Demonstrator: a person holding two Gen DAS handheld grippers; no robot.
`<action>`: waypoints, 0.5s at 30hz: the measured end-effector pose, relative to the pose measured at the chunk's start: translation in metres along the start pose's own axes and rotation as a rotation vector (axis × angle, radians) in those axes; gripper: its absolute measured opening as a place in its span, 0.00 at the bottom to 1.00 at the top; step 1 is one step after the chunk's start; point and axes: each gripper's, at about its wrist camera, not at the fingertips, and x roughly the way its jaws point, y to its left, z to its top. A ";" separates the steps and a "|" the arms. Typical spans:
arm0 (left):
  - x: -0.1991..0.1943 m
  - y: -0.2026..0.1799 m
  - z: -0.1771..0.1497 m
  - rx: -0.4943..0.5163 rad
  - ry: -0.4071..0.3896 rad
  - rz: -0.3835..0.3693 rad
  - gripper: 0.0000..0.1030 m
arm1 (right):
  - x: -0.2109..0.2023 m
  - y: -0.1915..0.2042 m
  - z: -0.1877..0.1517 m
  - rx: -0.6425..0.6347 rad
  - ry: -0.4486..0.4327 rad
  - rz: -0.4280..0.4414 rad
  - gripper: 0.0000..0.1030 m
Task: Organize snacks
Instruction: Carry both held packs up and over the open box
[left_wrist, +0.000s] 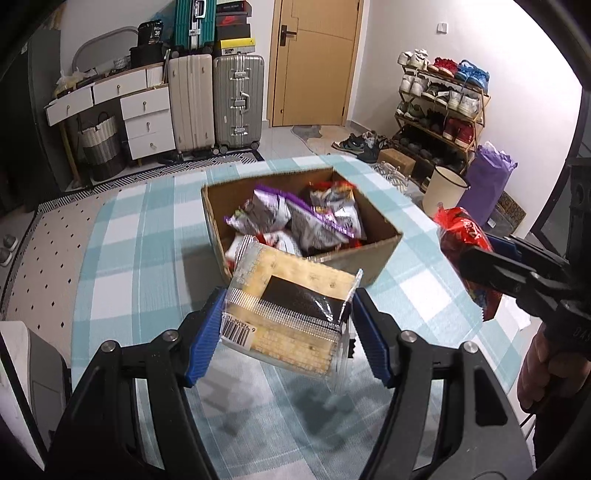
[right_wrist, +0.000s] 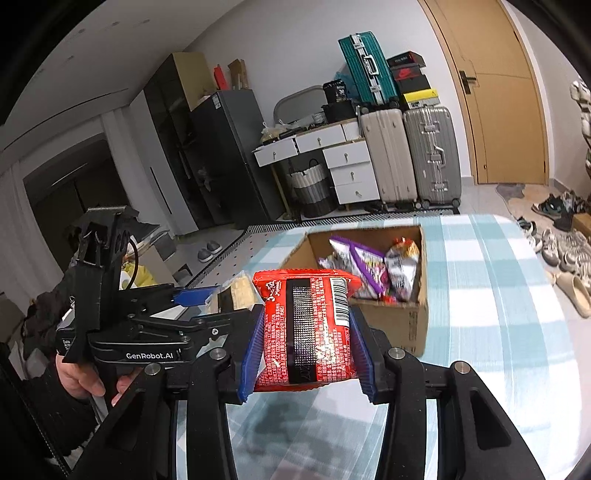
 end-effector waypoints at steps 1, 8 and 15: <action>0.000 0.001 0.004 -0.001 -0.003 -0.001 0.63 | 0.000 0.001 0.003 -0.004 -0.005 0.000 0.42; 0.003 0.003 0.032 -0.005 -0.016 -0.005 0.63 | 0.004 0.002 0.029 -0.022 -0.027 0.000 0.42; 0.016 0.009 0.060 -0.014 -0.018 -0.013 0.63 | 0.016 -0.002 0.049 -0.020 -0.028 0.000 0.42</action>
